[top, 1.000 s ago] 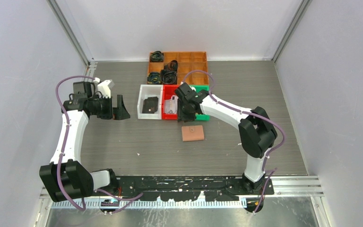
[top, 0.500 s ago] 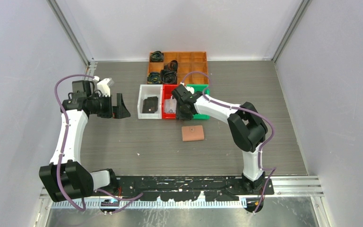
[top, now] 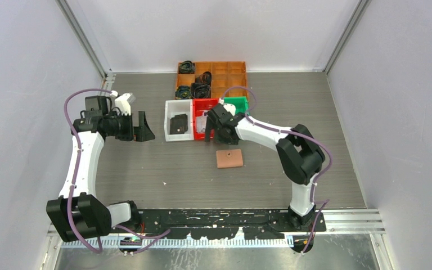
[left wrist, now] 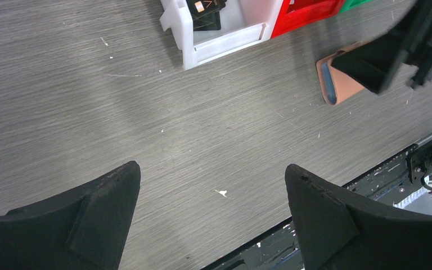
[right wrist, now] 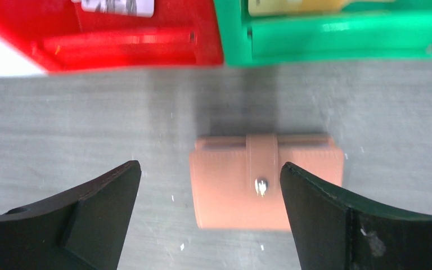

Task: Take the credit cards out of the card holder
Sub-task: Move the card holder to the center of the board.

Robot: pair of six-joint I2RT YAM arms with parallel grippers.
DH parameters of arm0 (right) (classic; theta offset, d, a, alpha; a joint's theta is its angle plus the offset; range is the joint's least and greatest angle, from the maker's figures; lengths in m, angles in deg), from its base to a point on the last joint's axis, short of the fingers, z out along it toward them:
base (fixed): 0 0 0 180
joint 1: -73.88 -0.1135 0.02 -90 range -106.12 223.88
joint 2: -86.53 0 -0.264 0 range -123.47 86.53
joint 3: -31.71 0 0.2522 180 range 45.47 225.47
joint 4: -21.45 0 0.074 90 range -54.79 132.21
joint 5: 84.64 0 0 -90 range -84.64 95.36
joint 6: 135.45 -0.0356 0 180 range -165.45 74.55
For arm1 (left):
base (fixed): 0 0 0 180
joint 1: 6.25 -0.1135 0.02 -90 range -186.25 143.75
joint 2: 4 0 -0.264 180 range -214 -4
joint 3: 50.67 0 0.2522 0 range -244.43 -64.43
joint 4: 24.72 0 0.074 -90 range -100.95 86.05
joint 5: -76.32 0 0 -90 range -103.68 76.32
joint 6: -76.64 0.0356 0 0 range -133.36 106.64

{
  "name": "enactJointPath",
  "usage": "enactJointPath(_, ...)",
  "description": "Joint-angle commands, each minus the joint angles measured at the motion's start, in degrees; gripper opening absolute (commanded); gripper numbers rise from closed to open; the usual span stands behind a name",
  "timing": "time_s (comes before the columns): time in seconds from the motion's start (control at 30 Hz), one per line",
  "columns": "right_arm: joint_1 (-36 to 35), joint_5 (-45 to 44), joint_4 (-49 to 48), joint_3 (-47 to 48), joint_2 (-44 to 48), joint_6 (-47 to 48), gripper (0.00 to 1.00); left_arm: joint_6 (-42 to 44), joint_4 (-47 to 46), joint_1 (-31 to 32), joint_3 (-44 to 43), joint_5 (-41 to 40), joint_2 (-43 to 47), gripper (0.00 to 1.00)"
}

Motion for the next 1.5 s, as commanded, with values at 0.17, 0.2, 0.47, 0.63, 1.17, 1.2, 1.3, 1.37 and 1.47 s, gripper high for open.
enactJointPath(0.17, -3.7, -12.5, 7.1, -6.2, 12.6, -3.9, 0.99, -0.6, -0.2, 0.0, -2.7, 0.8, 2.3, 1.0)
enactJointPath(0.2, -3.7, -12.4, 7.0, -6.6, 12.6, -3.8, 0.99, -0.6, -0.2, 0.0, -2.8, 0.9, 2.3, 1.0)
enactJointPath(0.47, -3.9, -9.4, 3.9, -7.4, 8.6, -2.7, 0.99, -0.4, 0.3, 0.1, -3.0, 0.9, 3.4, 1.0)
enactJointPath(0.63, -3.8, -6.1, 2.5, -7.6, 6.4, -1.7, 1.0, -0.2, 0.4, 0.0, -3.1, 0.8, 3.9, 1.0)
enactJointPath(1.17, -6.1, 0.4, 3.9, -6.3, 1.8, 2.6, 1.0, -1.0, 0.2, 0.1, -3.2, 1.1, 4.2, 1.0)
enactJointPath(1.2, -7.4, -0.2, 4.8, -5.3, 1.3, 3.7, 0.99, -0.9, 0.1, 0.0, -3.2, 1.1, 4.3, 1.0)
enactJointPath(1.3, -11.0, -3.5, 8.4, -1.0, 0.8, 6.9, 0.99, -0.8, 0.2, 0.0, -3.3, 1.0, 4.5, 1.0)
enactJointPath(1.37, -11.8, -3.3, 9.8, 0.8, 1.6, 8.4, 0.99, -0.7, 0.1, 0.0, -3.4, 1.0, 4.6, 1.0)
enactJointPath(1.47, -12.0, -1.9, 10.3, 1.4, 4.8, 9.2, 0.99, -0.9, 0.2, 0.0, -3.7, 0.9, 4.4, 1.0)
